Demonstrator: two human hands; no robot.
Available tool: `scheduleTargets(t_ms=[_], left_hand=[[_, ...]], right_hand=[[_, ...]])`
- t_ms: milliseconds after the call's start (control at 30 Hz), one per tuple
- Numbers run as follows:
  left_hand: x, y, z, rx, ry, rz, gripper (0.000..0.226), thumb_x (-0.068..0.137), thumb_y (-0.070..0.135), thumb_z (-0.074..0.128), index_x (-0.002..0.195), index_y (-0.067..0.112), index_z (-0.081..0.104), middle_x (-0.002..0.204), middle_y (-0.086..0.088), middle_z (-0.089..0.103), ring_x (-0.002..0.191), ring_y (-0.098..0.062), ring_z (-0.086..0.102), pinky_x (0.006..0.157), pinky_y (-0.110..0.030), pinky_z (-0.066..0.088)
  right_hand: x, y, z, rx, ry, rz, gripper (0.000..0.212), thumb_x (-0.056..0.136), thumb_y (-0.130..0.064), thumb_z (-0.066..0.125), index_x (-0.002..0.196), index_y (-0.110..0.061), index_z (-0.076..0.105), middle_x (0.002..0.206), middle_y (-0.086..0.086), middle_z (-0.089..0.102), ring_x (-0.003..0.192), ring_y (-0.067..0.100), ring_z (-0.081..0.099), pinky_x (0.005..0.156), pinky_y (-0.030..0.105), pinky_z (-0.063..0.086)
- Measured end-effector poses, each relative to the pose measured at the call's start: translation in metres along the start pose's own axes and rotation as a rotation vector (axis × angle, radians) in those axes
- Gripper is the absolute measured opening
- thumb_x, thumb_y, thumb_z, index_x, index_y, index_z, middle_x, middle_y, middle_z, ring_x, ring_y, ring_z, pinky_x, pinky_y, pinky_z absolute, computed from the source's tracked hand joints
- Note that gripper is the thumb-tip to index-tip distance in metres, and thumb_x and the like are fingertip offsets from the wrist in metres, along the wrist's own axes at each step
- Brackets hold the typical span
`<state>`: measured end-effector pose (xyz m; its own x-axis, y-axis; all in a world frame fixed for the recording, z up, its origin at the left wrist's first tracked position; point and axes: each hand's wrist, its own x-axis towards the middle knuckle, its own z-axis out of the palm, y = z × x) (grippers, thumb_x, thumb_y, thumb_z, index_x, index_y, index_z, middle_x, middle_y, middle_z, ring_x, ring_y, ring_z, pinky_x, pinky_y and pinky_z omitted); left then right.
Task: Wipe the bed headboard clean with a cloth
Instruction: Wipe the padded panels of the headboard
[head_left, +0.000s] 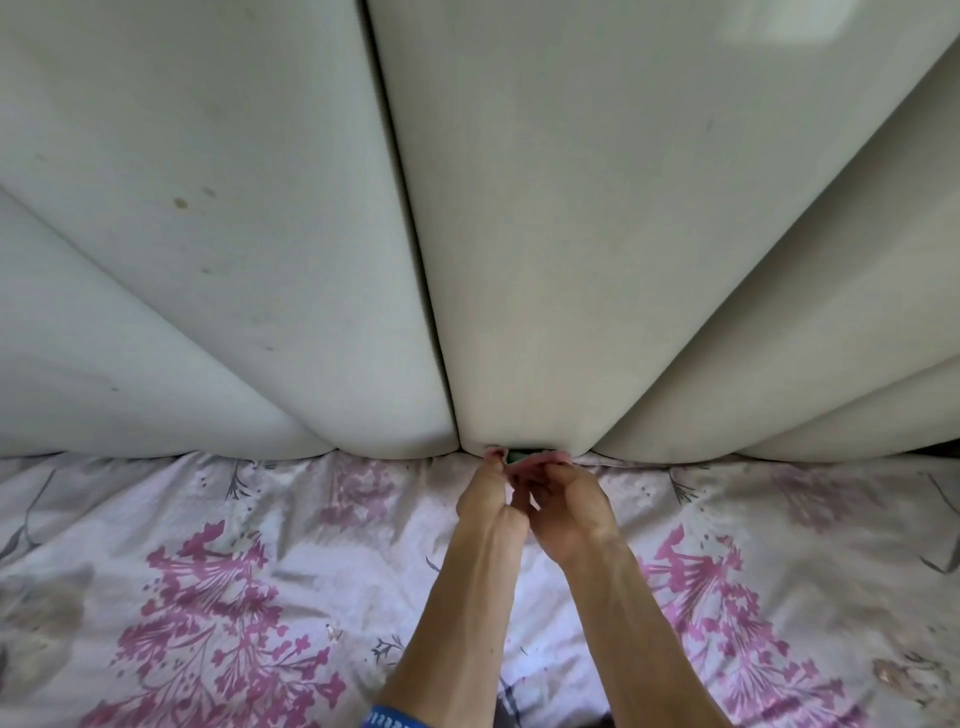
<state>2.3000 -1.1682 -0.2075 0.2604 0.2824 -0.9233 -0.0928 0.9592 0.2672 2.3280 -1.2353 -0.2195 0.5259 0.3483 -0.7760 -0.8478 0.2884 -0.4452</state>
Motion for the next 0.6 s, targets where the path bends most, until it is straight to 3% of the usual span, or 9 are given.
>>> scheduleTargets(t_ms=[100,167,267,400,500,600], left_hand=[[0.003,-0.003,-0.010,0.017,-0.119,-0.034,0.023,0.100,0.030,0.058,0.088,0.010,0.061,0.062,-0.005,0.066,0.070,-0.015,0.056,0.064,-0.025,0.047],[0.009,0.001,-0.012,-0.044,-0.177,0.018,0.022,0.102,0.014,0.051,0.084,0.007,0.060,0.067,-0.006,0.066,0.073,-0.016,0.059,0.069,-0.026,0.051],[0.016,0.006,-0.011,-0.093,-0.191,0.082,0.028,0.093,-0.012,0.042,0.077,0.006,0.057,0.072,-0.003,0.060,0.070,-0.013,0.059,0.070,-0.024,0.053],[0.020,0.008,-0.005,-0.056,-0.084,0.092,0.026,0.092,-0.018,0.043,0.095,0.002,0.059,0.087,-0.010,0.060,0.076,-0.016,0.058,0.075,-0.027,0.053],[0.019,0.019,-0.008,-0.121,-0.125,0.117,0.025,0.092,-0.018,0.046,0.087,0.002,0.059,0.087,-0.009,0.062,0.079,-0.015,0.060,0.081,-0.029,0.056],[0.018,0.026,-0.014,-0.205,-0.204,0.177,0.022,0.092,-0.010,0.055,0.082,0.007,0.066,0.078,0.001,0.071,0.074,-0.005,0.069,0.066,-0.021,0.061]], right_hand=[[0.003,-0.001,-0.005,-0.030,0.107,0.044,0.026,0.099,-0.006,0.047,0.080,-0.010,0.064,0.067,0.005,0.071,0.077,0.021,0.064,0.075,0.033,0.051],[0.009,-0.003,-0.009,-0.078,0.169,0.093,0.019,0.095,-0.007,0.055,0.081,-0.015,0.066,0.073,0.002,0.073,0.085,0.018,0.065,0.081,0.035,0.048],[0.021,-0.004,-0.008,-0.138,0.202,0.124,0.019,0.091,-0.002,0.055,0.087,-0.018,0.064,0.080,0.002,0.072,0.086,0.015,0.066,0.075,0.033,0.044],[0.025,-0.008,0.006,-0.131,0.284,0.108,0.027,0.089,0.011,0.045,0.104,-0.008,0.058,0.086,0.012,0.062,0.071,0.022,0.061,0.058,0.030,0.041],[0.008,-0.022,0.007,-0.068,0.208,0.081,0.019,0.089,0.012,0.046,0.092,0.000,0.061,0.089,0.021,0.064,0.071,0.025,0.063,0.046,0.024,0.046],[-0.015,-0.024,0.001,0.115,-0.003,-0.004,0.023,0.087,0.011,0.051,0.076,-0.001,0.068,0.081,0.019,0.070,0.068,0.023,0.071,0.050,0.020,0.052]])
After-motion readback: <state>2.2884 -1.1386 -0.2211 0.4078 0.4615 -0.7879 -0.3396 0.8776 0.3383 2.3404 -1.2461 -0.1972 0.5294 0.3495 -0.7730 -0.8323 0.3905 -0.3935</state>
